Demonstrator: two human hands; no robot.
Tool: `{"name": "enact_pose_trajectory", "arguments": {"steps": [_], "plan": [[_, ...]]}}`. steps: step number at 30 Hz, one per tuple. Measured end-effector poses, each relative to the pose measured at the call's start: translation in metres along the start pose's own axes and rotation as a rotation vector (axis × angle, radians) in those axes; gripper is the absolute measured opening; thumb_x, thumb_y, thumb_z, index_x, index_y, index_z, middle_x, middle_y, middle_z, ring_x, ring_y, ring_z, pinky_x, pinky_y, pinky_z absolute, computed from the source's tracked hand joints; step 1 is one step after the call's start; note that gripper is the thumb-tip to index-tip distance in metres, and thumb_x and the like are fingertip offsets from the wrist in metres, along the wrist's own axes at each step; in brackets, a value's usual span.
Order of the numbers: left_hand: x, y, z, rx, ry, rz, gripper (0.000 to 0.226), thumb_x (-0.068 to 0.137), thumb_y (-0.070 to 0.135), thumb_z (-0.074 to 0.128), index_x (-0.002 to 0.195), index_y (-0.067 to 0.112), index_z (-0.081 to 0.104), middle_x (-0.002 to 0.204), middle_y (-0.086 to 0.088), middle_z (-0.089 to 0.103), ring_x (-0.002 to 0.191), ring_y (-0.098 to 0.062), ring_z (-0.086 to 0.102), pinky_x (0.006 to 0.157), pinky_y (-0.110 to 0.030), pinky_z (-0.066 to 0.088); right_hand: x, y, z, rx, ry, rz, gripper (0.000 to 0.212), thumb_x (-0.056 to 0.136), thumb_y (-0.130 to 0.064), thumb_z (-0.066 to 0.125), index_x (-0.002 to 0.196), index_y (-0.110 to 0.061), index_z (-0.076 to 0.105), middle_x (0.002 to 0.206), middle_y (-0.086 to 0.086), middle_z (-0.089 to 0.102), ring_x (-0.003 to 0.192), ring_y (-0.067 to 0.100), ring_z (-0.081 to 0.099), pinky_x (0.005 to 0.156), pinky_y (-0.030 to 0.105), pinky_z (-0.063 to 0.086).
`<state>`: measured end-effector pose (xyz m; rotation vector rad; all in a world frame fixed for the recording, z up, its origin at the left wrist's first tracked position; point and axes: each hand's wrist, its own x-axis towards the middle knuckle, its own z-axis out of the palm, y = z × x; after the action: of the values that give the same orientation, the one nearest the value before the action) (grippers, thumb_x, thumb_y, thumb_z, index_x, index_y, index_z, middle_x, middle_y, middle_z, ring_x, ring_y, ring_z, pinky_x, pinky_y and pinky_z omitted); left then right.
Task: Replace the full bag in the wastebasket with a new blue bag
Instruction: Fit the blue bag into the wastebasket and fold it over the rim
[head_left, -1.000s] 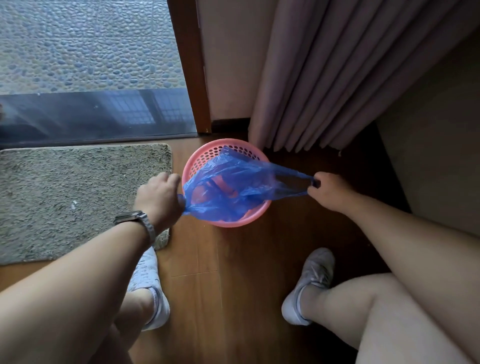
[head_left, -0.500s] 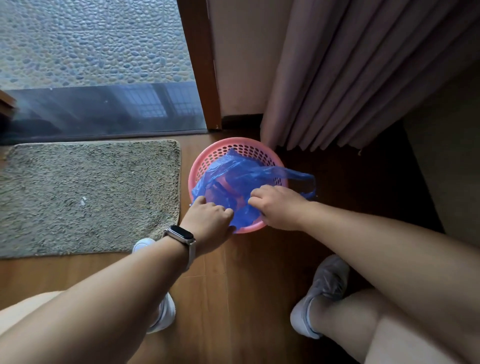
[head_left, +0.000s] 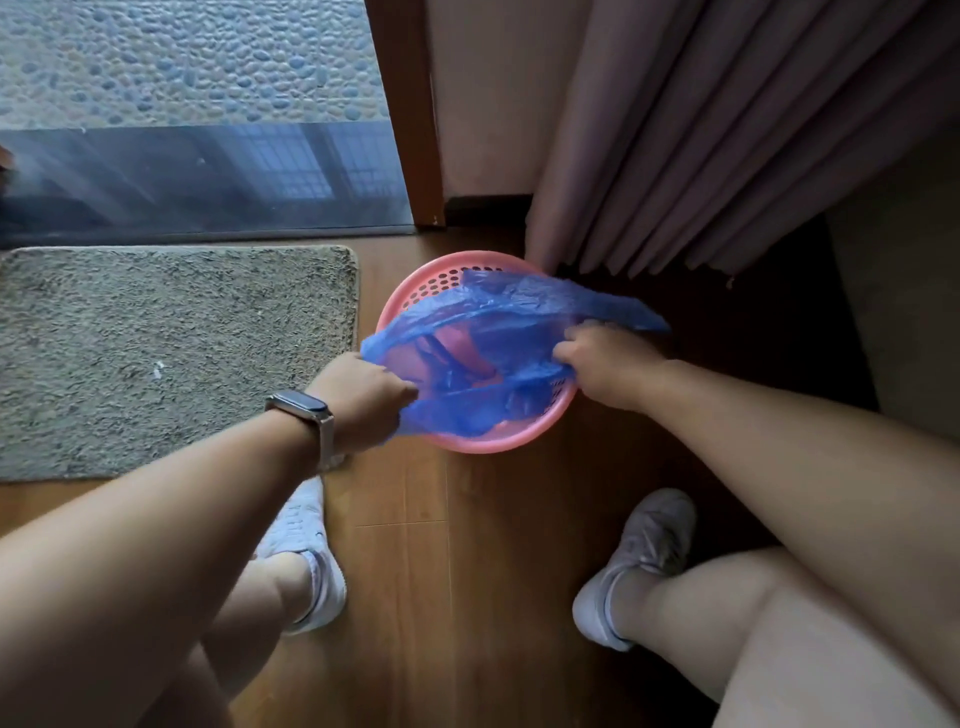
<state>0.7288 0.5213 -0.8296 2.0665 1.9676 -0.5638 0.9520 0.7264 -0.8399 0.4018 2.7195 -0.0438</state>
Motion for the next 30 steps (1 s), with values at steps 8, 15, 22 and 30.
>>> {"name": "enact_pose_trajectory", "arguments": {"steps": [8,15,22,30], "plan": [[-0.021,-0.03,0.035,0.133,0.08,0.008,0.018,0.061,0.006,0.07,0.061,0.019,0.057,0.052,0.0,0.057,0.054,-0.025,0.056,0.058,-0.031,0.033,-0.03,0.021,0.04,0.225,-0.16,0.233,0.03,0.089,-0.019,0.055,0.117,-0.007,0.058,0.111,0.008,0.062,0.098,0.024,0.062,0.079,0.031,0.049],[-0.012,0.001,0.022,0.054,0.259,0.074,0.034,0.071,0.04,0.048,0.091,0.014,0.059,0.081,-0.007,0.059,0.077,-0.03,0.057,0.066,-0.038,0.042,-0.025,-0.001,0.01,0.514,0.028,0.096,0.005,0.088,-0.023,0.057,0.087,-0.022,0.053,0.098,0.006,0.061,0.09,0.023,0.059,0.076,0.028,0.043],[0.001,0.01,0.028,-0.17,0.218,-0.018,0.02,0.076,0.022,0.073,0.092,0.013,0.064,0.076,-0.007,0.064,0.067,-0.031,0.065,0.055,-0.037,0.051,-0.029,-0.02,0.011,0.238,0.133,-0.1,0.029,0.082,-0.037,0.065,0.101,-0.016,0.061,0.104,0.005,0.057,0.094,0.023,0.055,0.081,0.035,0.048],[-0.013,0.012,0.029,-0.114,0.291,0.36,0.007,0.079,0.023,0.053,0.077,0.021,0.059,0.083,-0.001,0.056,0.074,-0.024,0.055,0.055,-0.033,0.047,-0.035,-0.022,0.018,0.232,0.004,-0.092,0.029,0.088,-0.034,0.06,0.115,-0.024,0.053,0.116,0.002,0.053,0.106,0.021,0.052,0.089,0.035,0.046]]}}
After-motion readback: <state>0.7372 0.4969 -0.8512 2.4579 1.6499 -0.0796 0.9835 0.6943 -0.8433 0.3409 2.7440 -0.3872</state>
